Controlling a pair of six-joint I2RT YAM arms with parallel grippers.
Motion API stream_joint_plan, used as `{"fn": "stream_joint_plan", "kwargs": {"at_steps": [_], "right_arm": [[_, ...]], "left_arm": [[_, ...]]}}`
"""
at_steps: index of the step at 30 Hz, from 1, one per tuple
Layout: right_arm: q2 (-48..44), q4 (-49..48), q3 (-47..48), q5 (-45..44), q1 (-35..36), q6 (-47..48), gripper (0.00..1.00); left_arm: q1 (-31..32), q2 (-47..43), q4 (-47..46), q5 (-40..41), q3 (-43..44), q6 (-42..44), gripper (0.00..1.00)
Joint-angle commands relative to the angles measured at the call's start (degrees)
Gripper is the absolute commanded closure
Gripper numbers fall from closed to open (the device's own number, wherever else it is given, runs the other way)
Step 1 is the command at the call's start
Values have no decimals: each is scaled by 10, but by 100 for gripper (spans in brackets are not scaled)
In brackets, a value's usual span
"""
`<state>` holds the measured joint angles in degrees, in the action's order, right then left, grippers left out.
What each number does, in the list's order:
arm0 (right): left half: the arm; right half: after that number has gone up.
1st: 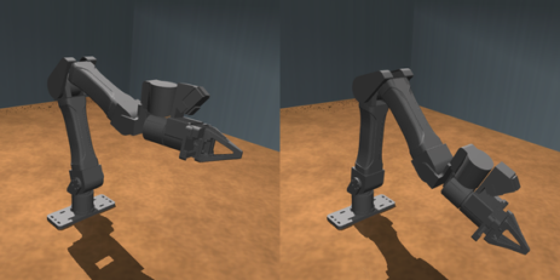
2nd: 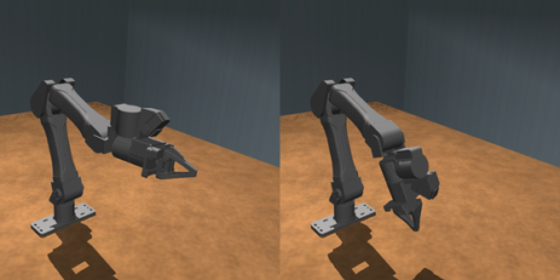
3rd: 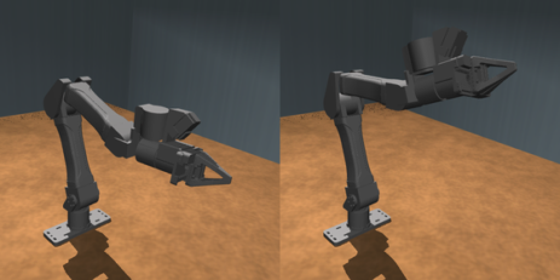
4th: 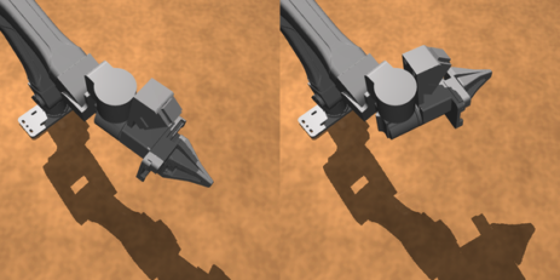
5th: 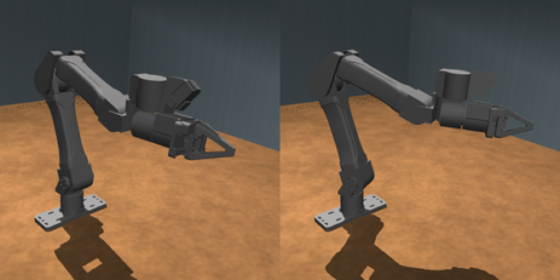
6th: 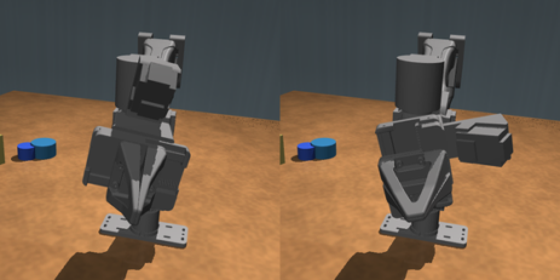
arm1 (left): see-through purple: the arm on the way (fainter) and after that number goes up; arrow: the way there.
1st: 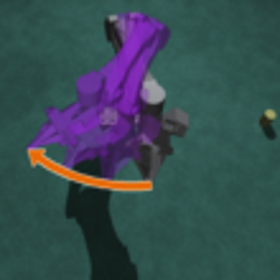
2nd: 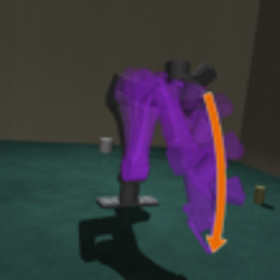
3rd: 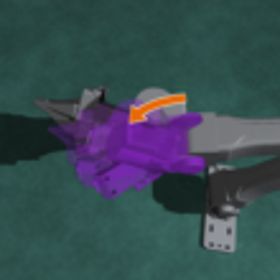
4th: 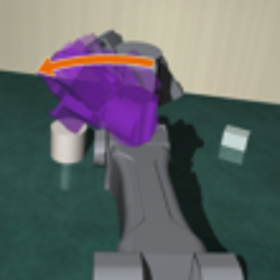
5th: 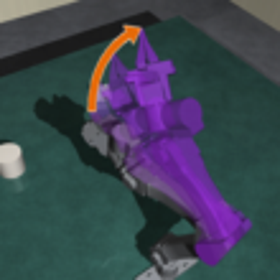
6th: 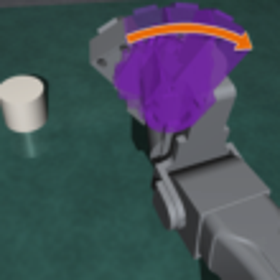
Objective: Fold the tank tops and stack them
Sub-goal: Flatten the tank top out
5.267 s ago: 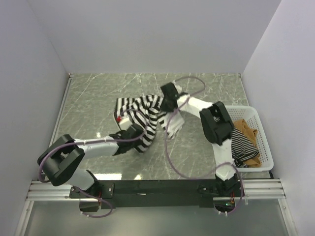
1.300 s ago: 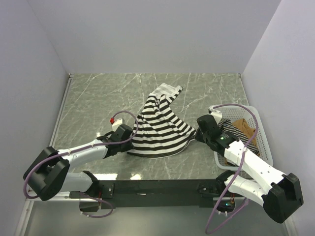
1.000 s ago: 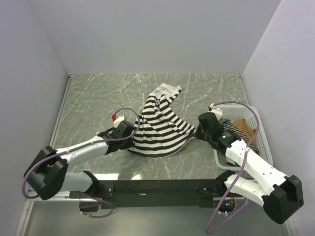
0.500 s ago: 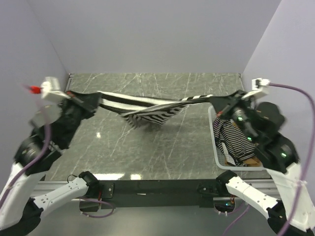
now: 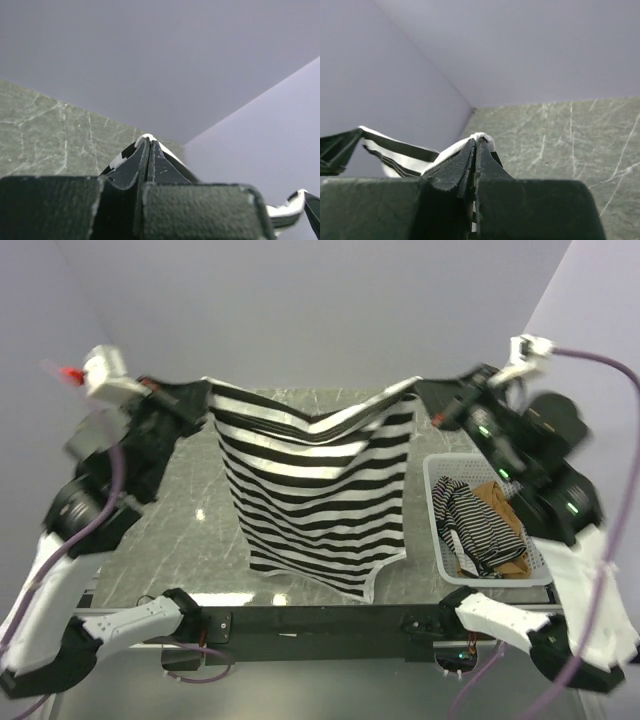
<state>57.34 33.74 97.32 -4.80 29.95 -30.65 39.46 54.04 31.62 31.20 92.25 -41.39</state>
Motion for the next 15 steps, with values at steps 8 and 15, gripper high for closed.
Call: {"fn": "stream_joint_plan", "kwargs": {"at_steps": [8,15], "right_arm": [[276,-143,162,81,-67,37,100],[440,-77,449,106,-78,41,100]], "left_arm": [[-213,266,-171,-242,196,19,99],[-316,425,-138,-383,445,-16,99]]}}
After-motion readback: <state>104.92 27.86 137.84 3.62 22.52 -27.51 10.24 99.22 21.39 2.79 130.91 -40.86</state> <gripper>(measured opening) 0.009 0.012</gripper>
